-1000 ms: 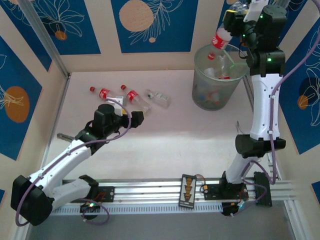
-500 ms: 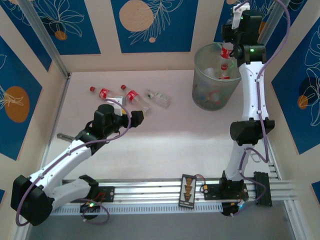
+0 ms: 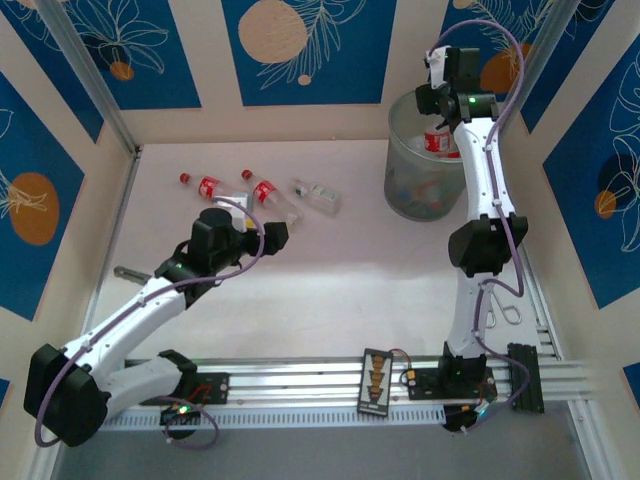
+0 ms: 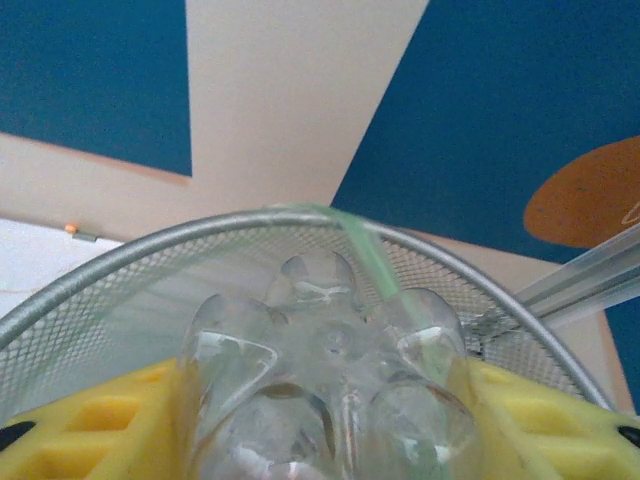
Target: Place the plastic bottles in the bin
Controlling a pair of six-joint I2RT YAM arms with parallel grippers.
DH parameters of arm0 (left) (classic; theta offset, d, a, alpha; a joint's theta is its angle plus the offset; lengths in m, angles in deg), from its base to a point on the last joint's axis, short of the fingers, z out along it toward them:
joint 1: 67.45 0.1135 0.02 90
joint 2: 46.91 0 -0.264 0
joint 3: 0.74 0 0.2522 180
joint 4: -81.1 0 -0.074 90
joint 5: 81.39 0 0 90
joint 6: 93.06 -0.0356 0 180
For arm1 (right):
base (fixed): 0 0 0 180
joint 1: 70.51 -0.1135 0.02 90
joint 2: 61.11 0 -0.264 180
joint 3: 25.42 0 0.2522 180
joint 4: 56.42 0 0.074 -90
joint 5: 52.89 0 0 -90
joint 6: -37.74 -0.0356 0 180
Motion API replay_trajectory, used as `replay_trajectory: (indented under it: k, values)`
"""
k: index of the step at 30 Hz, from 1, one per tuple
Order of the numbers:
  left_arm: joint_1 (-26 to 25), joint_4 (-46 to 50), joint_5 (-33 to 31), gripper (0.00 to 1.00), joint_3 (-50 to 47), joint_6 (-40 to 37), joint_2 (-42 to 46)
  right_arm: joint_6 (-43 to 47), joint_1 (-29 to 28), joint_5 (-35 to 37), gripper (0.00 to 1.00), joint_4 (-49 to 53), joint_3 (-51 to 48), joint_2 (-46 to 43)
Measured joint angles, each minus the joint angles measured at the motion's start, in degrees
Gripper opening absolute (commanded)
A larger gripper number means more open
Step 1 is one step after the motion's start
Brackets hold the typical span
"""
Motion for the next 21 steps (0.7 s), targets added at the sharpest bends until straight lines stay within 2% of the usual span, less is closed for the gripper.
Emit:
replay_trajectory:
  k: [10,21]
  values:
    - [0.1,2.0,-1.4,0.97,0.7,0.2,-1.8,-1.2,0.1,-1.6,0.55,0.8,-4.3,1.1]
    - [0.1,4.5,-2.4,0.98,1.0,1.2,-2.7,-3.7,0.5,-1.8,0.76,-3.2,-13.5,1.9]
